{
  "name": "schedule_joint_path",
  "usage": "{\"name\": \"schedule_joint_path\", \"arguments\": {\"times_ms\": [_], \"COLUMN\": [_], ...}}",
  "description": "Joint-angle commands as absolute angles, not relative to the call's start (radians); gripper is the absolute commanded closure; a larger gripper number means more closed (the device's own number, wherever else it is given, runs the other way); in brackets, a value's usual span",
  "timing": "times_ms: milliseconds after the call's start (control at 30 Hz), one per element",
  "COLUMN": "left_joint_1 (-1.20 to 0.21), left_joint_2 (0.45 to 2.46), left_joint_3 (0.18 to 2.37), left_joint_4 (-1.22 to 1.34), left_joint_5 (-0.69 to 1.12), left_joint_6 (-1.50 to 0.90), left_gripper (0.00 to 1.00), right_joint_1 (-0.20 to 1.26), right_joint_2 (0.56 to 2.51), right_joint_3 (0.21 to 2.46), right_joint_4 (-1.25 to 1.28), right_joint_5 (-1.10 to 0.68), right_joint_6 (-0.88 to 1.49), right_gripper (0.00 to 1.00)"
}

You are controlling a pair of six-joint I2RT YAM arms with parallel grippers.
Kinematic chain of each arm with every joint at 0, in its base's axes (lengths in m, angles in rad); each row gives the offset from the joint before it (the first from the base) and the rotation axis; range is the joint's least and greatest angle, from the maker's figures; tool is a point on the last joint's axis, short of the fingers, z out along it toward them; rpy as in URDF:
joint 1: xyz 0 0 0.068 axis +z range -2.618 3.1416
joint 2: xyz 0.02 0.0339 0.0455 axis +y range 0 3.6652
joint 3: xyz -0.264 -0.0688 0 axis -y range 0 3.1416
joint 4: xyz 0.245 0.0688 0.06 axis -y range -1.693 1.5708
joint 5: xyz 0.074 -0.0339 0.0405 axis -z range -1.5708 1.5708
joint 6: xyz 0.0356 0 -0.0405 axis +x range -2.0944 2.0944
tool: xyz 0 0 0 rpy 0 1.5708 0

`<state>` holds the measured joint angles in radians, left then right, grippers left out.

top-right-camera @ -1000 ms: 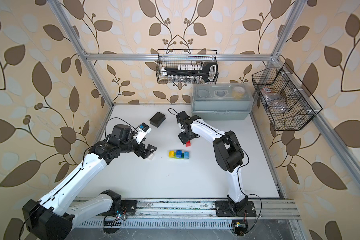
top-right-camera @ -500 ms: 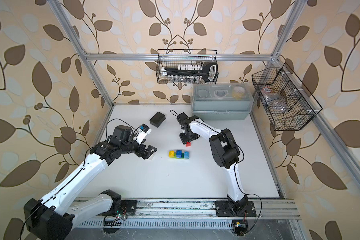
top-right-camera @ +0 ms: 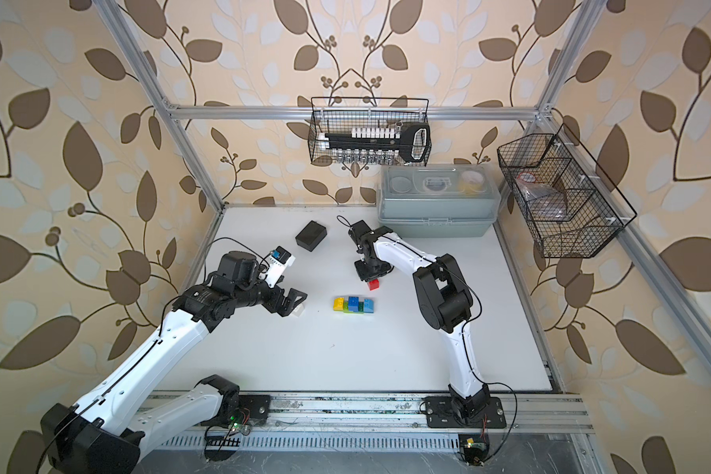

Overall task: Assemble a fork with lego
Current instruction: Pick up the lego brick from the center of the board.

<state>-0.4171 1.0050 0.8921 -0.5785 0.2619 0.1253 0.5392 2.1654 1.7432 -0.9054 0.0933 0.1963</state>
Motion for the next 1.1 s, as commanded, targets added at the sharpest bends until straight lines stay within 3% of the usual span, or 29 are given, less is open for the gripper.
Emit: {"name": "schedule_joint_path", "arguments": {"times_ms": [0, 100, 300, 533, 833, 1067], "left_joint_1": [-0.403, -0.401, -0.401, -0.401, -0.4, -0.38], "left_joint_2": [0.981, 0.976, 0.966, 0.962, 0.973, 0.967], "left_joint_3": [0.884, 0.88, 0.883, 0.885, 0.887, 0.917], "left_joint_4": [-0.574, -0.574, -0.59, -0.6, -0.576, -0.586], "left_joint_5": [0.262, 0.264, 0.264, 0.262, 0.266, 0.272], "left_joint_6": [0.12, 0.119, 0.122, 0.126, 0.12, 0.14], "left_gripper": [0.01, 0.01, 0.01, 0.01, 0.01, 0.01], "right_joint_1": [0.543, 0.543, 0.543, 0.544, 0.545, 0.619], "right_joint_2": [2.161, 2.158, 2.167, 2.181, 2.1, 2.018], "right_joint_3": [1.749, 1.738, 1.717, 1.719, 1.686, 1.726], "right_joint_4": [-0.934, -0.933, -0.918, -0.915, -0.898, -0.911], "right_joint_5": [0.087, 0.097, 0.082, 0.044, 0.058, 0.06], "right_joint_6": [0.202, 0.205, 0.217, 0.24, 0.206, -0.007], "right_gripper": [0.58, 0.42, 0.4, 0.63, 0.83, 0.98]}}
